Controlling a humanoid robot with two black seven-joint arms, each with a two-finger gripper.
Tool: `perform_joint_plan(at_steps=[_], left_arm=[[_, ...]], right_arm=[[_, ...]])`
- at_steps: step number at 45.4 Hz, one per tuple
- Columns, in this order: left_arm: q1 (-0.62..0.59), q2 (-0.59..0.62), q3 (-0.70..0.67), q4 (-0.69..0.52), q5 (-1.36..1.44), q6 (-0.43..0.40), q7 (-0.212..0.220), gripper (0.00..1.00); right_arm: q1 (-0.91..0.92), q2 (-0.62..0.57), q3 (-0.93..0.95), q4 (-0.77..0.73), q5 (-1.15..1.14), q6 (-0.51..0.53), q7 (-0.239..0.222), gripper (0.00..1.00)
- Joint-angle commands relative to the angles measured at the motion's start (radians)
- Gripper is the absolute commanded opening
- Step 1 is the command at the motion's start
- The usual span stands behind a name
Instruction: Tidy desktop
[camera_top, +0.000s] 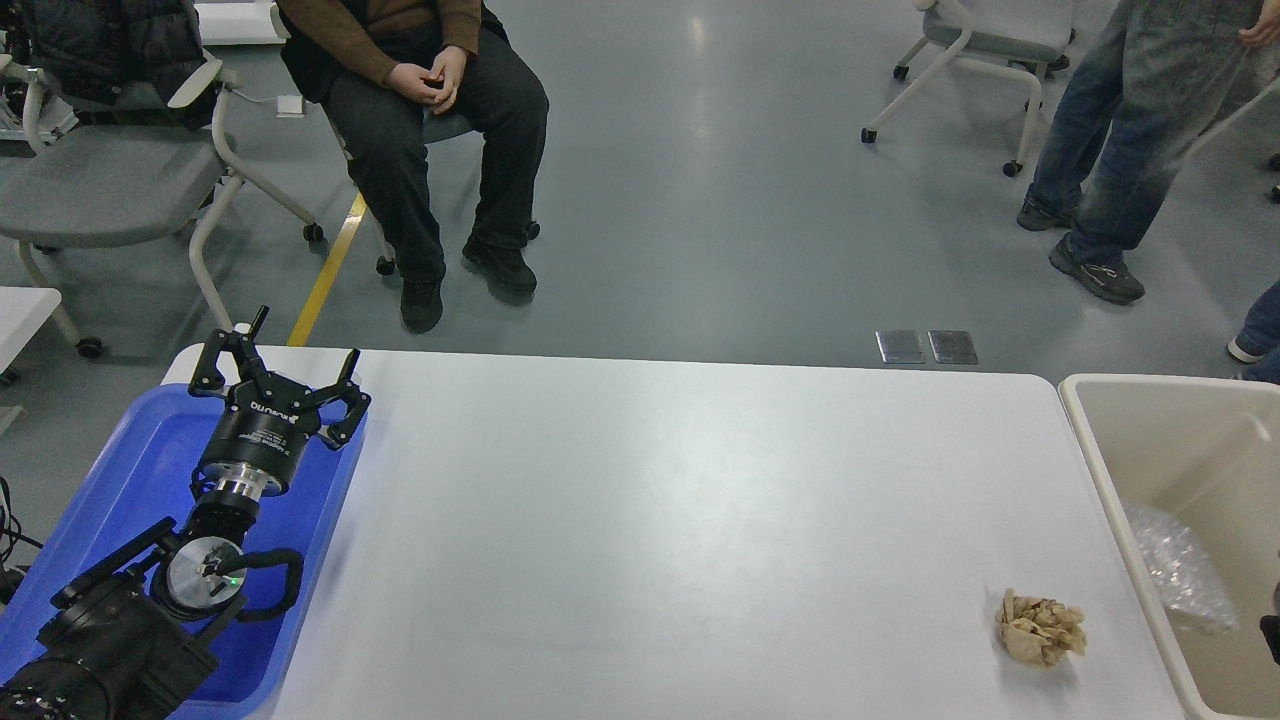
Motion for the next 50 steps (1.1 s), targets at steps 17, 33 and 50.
perform_joint_plan(at_steps=[17,33,50], left_arm=[[0.000,0.000,0.000,0.000,0.000,0.000,0.000,1.00],[0.000,0.000,0.000,0.000,0.000,0.000,0.000,1.00],[0.000,0.000,0.000,0.000,0.000,0.000,0.000,1.00]], right_arm=[[0.050,-0.150,0.481,0.140,0.019,0.058,0.003,1.00],[0.047,-0.276,0.702,0.572,0.057,0.223,0.008,1.00],[0.041,-0.199,0.704,0.734,0.169,0.519,0.011,1.00]])
